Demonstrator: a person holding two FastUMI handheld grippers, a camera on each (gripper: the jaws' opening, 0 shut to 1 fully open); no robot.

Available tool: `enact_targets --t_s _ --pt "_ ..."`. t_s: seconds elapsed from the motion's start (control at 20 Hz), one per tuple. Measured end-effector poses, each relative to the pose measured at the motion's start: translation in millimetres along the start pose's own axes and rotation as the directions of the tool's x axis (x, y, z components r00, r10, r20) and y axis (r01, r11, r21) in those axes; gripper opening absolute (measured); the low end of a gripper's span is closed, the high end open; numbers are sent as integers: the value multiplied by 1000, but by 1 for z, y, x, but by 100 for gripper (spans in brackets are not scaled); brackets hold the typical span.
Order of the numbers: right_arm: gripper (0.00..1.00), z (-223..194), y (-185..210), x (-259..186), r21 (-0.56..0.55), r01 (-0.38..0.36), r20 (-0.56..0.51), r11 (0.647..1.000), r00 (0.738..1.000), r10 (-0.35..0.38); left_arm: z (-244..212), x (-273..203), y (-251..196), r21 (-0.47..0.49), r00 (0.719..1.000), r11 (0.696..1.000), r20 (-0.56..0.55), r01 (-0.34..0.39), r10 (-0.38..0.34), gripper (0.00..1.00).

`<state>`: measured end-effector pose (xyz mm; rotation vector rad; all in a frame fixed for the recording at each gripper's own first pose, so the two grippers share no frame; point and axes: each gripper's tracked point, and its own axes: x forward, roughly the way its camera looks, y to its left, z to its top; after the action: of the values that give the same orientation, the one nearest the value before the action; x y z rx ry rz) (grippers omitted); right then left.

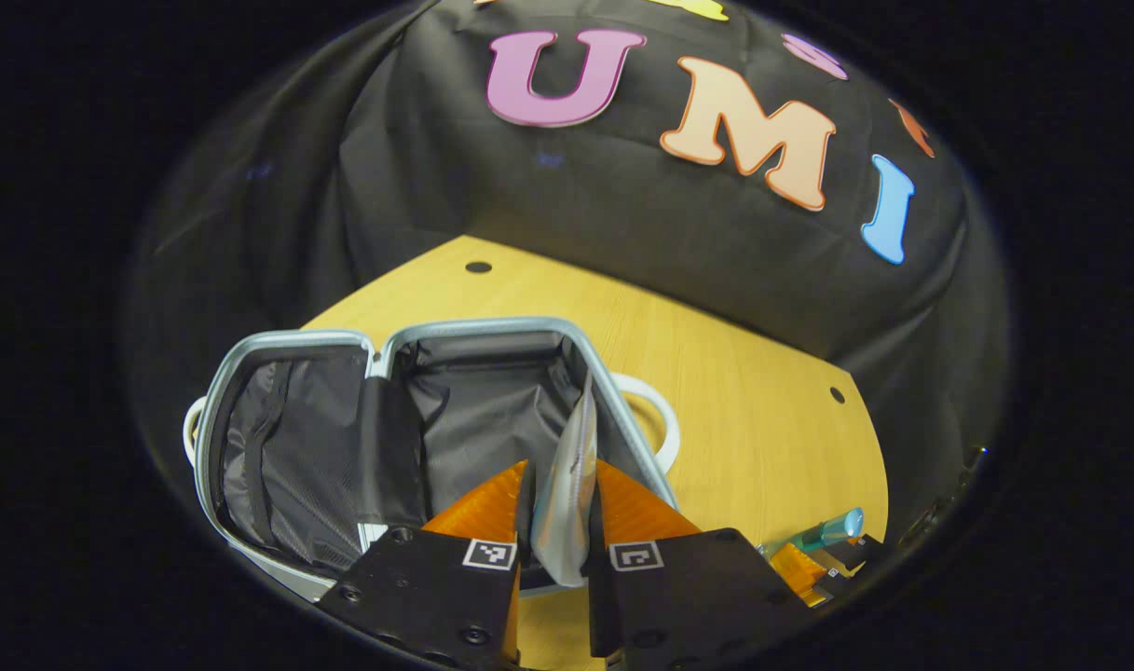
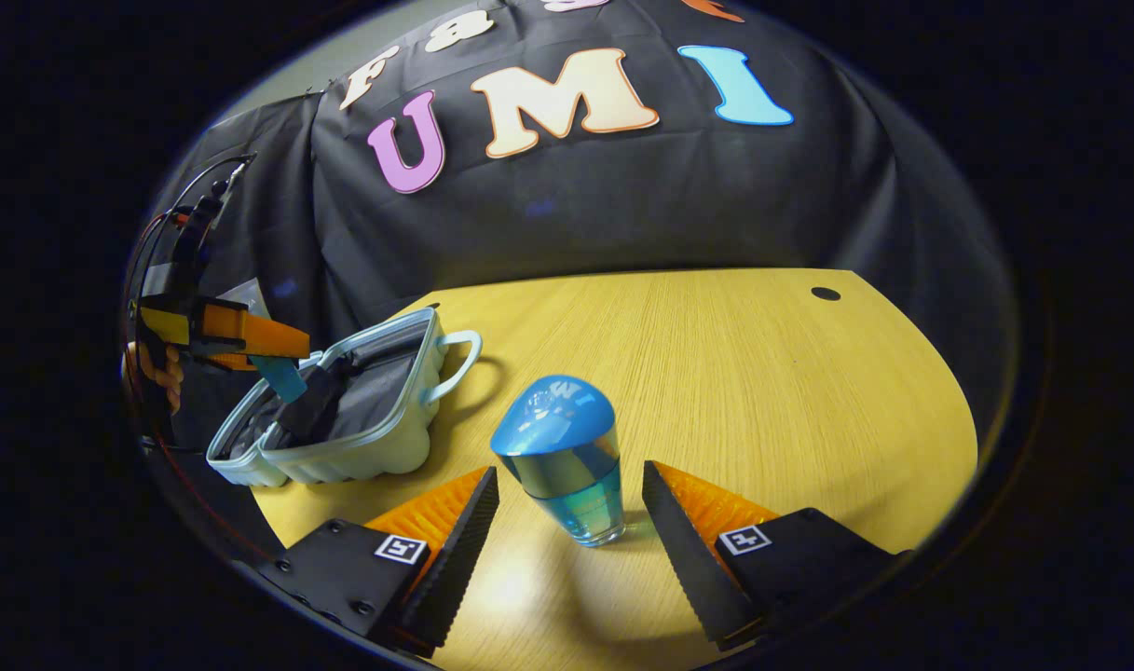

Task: First open the suitcase, pack the skin care products into it, and then close the suitcase.

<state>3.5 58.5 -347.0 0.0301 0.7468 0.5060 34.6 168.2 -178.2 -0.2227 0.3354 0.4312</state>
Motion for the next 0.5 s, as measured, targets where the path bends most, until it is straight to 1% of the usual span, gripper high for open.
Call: enact_targets --t_s 0.05,0.1,0.15,0.2,0.25,0.3,0.4,0.45,0.5 --pt "97 -3 -1 2 -16 9 -4 1000 1000 -9 -9 3 2 -6 999 1000 -37 2 -2 22" --pt "91 -2 -1 4 -31 17 -1 999 1000 -17 -16 6 6 -6 998 1000 -69 -2 2 22" --pt "82 -4 -2 4 -49 29 1 998 1000 -29 -20 8 9 1 996 1000 -84 -2 2 22" --pt "80 -4 -2 5 -60 36 -1 998 999 -36 -23 11 11 10 995 1000 -96 -6 7 22" --pt "61 -5 -5 7 -65 43 -1 997 999 -44 -29 12 14 19 993 1000 -116 -8 10 22" --pt "55 -6 -6 8 -64 49 -1 997 999 -49 -35 16 17 20 990 1000 -142 -10 12 22" --pt "51 -3 -5 8 -80 51 6 995 999 -50 -51 20 23 6 977 1000 -211 -13 14 22" --pt "52 -3 -5 9 -94 53 7 994 999 -53 -56 22 25 -4 971 1000 -237 -16 15 22" --pt "49 -3 -4 9 -100 57 5 993 998 -57 -61 25 27 -16 966 1000 -258 -16 12 22"
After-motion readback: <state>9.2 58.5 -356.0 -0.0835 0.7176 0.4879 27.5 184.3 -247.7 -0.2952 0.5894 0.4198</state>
